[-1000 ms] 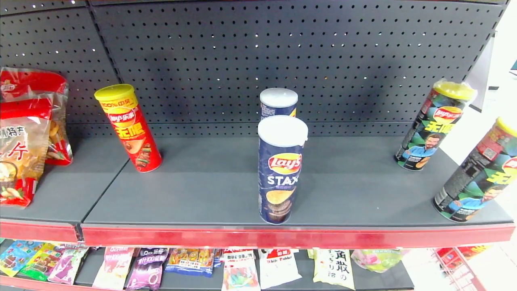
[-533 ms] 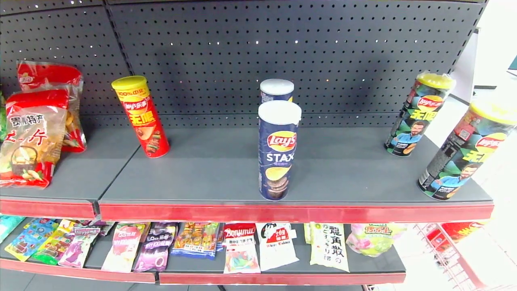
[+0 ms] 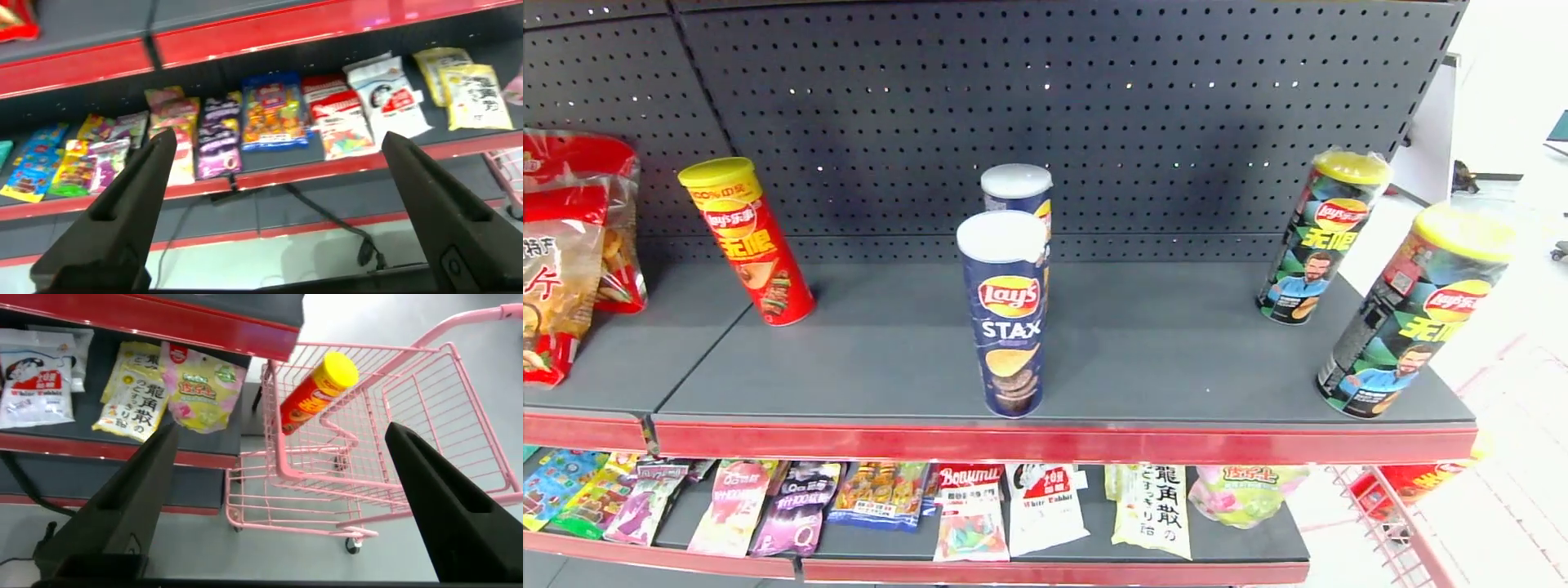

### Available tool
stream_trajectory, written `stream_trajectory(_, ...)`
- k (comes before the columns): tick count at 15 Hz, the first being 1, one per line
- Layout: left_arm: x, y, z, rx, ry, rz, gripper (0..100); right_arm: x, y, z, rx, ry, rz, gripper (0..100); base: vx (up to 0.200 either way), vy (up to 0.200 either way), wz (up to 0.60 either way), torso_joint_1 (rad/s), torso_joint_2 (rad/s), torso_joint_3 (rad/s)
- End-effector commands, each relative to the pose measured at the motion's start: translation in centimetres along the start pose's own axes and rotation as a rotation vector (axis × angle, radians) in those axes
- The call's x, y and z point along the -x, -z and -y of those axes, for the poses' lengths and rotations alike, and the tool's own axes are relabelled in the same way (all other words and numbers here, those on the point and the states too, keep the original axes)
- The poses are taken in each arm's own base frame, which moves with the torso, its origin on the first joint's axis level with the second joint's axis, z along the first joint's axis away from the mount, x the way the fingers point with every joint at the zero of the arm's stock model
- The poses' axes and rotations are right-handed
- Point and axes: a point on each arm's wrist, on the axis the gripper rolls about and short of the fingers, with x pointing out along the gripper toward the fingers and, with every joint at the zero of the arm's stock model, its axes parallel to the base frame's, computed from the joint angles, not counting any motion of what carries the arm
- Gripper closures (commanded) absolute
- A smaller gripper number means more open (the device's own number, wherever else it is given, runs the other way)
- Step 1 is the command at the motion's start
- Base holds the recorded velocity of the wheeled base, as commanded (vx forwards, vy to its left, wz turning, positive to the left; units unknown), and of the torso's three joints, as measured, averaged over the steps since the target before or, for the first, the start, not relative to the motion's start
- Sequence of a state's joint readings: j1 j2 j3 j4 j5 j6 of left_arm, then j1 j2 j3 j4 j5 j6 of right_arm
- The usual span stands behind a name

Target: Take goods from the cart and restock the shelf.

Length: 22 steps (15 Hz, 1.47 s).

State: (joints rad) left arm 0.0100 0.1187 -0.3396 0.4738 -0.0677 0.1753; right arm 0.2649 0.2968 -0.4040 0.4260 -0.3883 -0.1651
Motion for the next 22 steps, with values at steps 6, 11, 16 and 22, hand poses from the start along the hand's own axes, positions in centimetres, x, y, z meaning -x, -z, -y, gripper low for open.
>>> stream_trajectory(6,-0.07,-0.02,-0.01,-0.001,0.003,-0.006,0,-0.14,0.33,-0.12,0.003,-0.007,-0.008,0,0.0,-0.2,0.0,0.002,0.0,0.002)
stream_trajectory(11,-0.12,0.11,0.01,-0.02,0.006,0.006,0,-0.23,0.65,-0.2,0.006,-0.01,-0.013,0,0.0,-0.08,0.0,0.0,0.0,0.001)
stream_trajectory(16,-0.28,0.1,-0.12,-0.028,0.029,0.028,0,-0.16,0.87,-0.21,0.004,-0.009,-0.007,0,0.0,0.0,-0.6,0.002,0.0,0.006)
stream_trajectory(22,-0.16,0.09,-0.2,-0.032,0.044,0.046,0,-0.19,0.95,-0.23,0.004,-0.008,-0.009,0,0.0,0.0,-0.4,0.002,0.0,0.002)
